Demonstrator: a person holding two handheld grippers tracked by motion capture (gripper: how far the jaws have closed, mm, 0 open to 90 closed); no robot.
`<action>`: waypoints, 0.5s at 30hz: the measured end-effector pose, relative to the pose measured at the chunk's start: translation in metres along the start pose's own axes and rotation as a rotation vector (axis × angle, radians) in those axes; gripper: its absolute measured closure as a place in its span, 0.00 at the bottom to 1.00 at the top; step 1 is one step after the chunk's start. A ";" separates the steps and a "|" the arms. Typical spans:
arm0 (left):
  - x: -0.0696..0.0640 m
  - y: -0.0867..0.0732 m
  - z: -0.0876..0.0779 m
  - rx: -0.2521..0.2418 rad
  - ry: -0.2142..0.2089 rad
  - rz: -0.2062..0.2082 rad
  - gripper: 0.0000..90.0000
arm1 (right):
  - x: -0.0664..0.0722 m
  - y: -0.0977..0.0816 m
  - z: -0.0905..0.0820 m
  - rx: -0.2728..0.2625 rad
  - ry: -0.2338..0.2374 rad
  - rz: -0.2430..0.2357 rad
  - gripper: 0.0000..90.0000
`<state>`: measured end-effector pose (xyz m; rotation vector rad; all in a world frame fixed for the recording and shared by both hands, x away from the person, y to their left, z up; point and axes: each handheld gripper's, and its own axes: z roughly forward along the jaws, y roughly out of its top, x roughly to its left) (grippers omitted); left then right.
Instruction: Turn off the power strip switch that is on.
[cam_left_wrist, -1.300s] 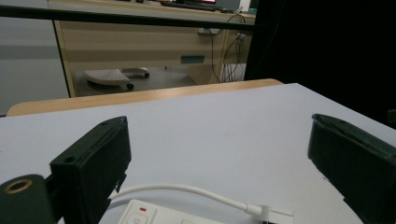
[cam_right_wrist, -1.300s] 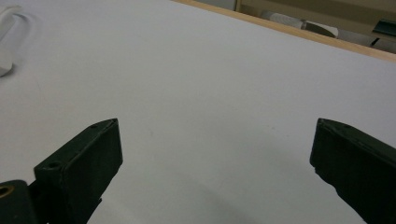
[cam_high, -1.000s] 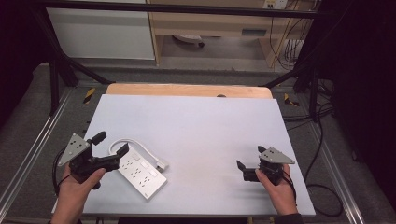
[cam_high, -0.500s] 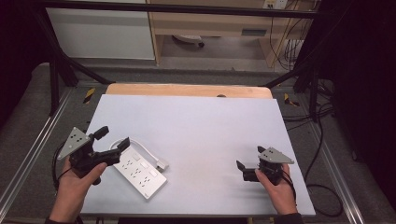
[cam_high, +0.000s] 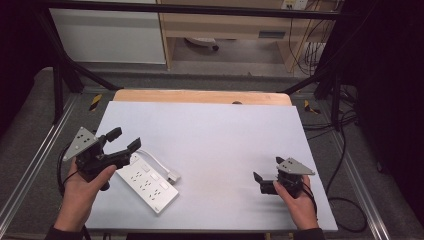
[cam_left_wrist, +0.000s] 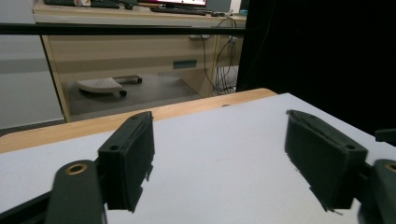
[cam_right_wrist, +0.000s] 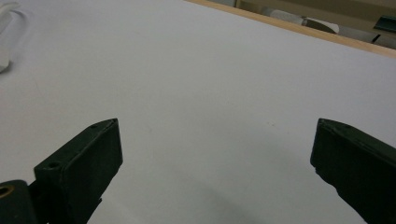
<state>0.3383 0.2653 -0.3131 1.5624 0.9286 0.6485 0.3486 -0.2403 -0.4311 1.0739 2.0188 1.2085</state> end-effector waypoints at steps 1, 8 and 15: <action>0.000 0.001 0.001 0.003 -0.002 0.002 0.28 | 0.000 0.000 0.000 0.000 0.000 0.000 0.03; -0.001 0.004 0.006 0.022 -0.018 0.010 0.40 | 0.000 0.000 0.000 0.004 0.001 0.002 0.03; -0.001 0.003 0.012 0.047 -0.024 0.022 0.50 | 0.000 0.000 0.000 0.005 0.001 0.003 0.03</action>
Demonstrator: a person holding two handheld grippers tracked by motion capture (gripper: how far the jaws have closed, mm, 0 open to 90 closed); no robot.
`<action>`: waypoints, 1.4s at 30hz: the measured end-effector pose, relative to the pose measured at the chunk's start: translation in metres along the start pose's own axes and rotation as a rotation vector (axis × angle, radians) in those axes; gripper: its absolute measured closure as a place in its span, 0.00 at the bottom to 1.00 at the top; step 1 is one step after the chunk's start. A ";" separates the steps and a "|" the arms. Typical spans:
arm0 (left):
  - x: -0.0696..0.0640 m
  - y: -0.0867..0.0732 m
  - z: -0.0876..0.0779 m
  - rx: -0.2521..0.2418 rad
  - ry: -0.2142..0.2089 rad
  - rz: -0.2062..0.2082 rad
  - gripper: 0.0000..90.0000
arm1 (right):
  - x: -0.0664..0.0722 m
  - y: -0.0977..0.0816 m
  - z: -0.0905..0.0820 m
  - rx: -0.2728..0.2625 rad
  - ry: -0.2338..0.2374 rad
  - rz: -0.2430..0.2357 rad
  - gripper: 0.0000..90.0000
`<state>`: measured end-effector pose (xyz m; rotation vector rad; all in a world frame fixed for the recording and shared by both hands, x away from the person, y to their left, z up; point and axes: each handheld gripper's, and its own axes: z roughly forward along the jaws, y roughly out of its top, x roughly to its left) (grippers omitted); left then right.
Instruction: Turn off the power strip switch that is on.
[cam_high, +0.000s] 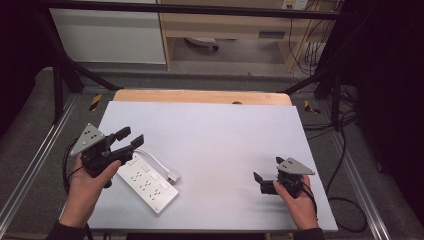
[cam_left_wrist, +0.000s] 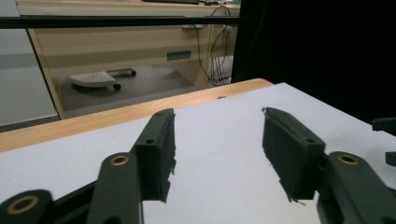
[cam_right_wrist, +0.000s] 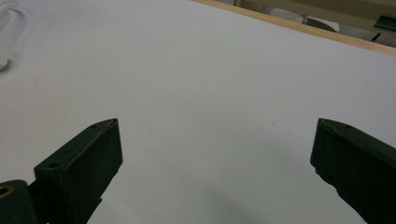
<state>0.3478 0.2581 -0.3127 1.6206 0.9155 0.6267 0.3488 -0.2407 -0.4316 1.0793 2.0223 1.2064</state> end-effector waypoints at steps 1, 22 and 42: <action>0.000 0.000 0.000 0.002 0.001 0.000 0.52 | 0.000 0.000 0.000 0.000 0.000 0.002 0.03; 0.007 -0.007 0.007 0.035 -0.055 -0.042 1.00 | -0.001 -0.002 0.002 0.015 -0.003 0.003 0.03; 0.021 -0.028 0.029 0.192 -0.018 -0.068 1.00 | -0.003 -0.002 0.002 0.016 -0.011 0.005 0.03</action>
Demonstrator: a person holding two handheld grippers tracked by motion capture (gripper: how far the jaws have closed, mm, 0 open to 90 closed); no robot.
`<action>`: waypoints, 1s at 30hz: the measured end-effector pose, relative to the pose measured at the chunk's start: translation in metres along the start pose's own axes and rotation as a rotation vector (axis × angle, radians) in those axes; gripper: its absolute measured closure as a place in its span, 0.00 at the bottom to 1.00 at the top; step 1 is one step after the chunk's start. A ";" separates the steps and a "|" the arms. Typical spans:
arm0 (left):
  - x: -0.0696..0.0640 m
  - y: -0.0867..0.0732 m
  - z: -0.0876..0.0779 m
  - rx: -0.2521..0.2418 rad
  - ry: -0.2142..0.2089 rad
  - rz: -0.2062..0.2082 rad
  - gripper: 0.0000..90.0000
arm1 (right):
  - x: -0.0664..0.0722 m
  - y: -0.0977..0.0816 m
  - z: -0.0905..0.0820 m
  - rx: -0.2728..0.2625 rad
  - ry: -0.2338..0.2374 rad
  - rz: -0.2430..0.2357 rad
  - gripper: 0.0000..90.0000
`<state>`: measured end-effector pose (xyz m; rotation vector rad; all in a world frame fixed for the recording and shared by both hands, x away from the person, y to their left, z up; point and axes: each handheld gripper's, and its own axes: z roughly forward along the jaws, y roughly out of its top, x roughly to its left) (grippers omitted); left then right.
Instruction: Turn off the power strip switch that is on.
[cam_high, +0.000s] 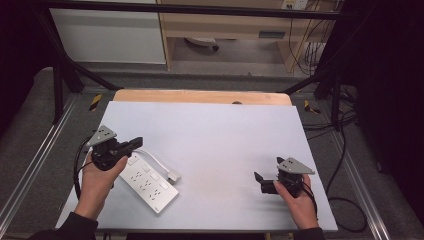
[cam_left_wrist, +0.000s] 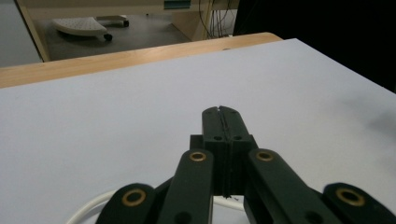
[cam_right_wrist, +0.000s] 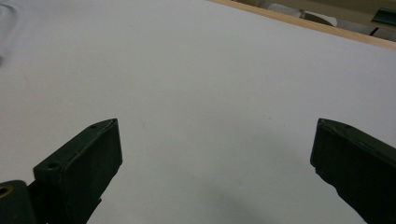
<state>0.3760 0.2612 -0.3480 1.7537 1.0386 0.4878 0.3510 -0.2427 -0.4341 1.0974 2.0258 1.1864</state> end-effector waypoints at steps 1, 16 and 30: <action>0.000 -0.001 0.000 0.004 -0.001 -0.002 1.00 | 0.000 0.000 0.000 0.002 0.000 0.001 0.03; 0.002 -0.004 0.006 0.073 0.015 0.007 1.00 | 0.000 0.000 0.001 0.004 0.009 0.003 0.02; 0.010 -0.018 0.018 0.142 0.014 -0.019 1.00 | 0.000 0.000 0.001 0.006 0.014 0.001 0.02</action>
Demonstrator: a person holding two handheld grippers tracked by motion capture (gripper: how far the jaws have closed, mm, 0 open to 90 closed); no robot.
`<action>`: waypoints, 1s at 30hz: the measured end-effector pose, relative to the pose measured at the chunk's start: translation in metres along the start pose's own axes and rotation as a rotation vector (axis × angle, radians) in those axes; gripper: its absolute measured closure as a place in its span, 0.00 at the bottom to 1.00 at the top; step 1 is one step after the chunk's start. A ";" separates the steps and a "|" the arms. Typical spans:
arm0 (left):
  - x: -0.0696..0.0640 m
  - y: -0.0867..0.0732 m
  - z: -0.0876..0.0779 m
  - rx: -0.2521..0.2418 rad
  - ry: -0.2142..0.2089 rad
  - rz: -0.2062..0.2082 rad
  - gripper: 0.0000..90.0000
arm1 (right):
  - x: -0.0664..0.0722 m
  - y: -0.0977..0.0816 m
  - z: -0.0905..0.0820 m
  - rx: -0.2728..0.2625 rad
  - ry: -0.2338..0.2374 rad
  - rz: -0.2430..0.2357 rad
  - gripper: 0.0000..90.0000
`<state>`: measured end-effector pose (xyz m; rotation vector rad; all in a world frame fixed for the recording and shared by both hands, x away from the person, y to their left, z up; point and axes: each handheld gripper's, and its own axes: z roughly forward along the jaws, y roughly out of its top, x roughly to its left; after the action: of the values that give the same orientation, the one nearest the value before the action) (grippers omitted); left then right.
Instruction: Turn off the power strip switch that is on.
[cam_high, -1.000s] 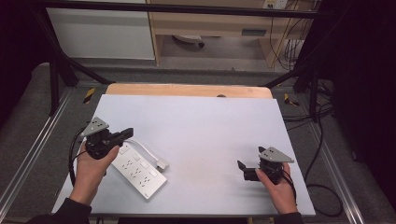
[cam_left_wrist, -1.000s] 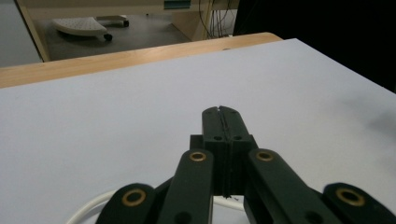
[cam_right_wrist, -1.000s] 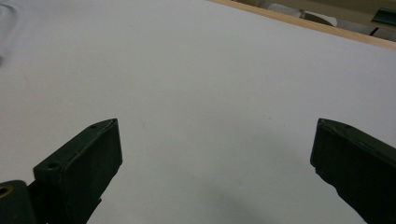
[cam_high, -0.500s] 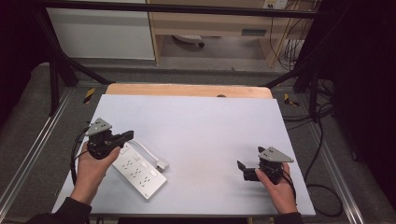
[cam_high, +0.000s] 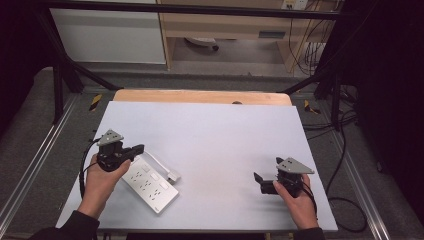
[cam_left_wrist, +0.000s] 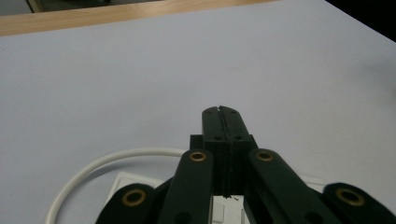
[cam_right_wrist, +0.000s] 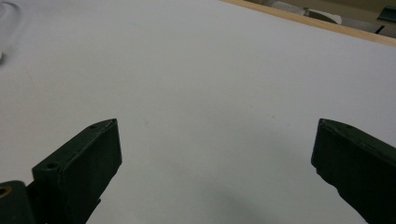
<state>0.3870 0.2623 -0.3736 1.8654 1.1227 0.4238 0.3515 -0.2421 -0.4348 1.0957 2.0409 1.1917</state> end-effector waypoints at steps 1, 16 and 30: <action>0.001 -0.001 0.001 0.006 0.001 -0.001 1.00 | 0.000 0.000 0.000 0.002 0.000 0.000 0.02; 0.007 -0.018 0.014 0.070 0.000 -0.017 1.00 | 0.000 0.000 0.001 0.005 0.006 -0.003 0.02; 0.008 -0.031 0.019 0.118 -0.005 -0.012 1.00 | 0.000 -0.001 0.001 0.009 0.010 -0.005 0.02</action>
<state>0.3872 0.2655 -0.4109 1.9600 1.1768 0.3522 0.3519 -0.2414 -0.4358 1.0908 2.0563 1.1893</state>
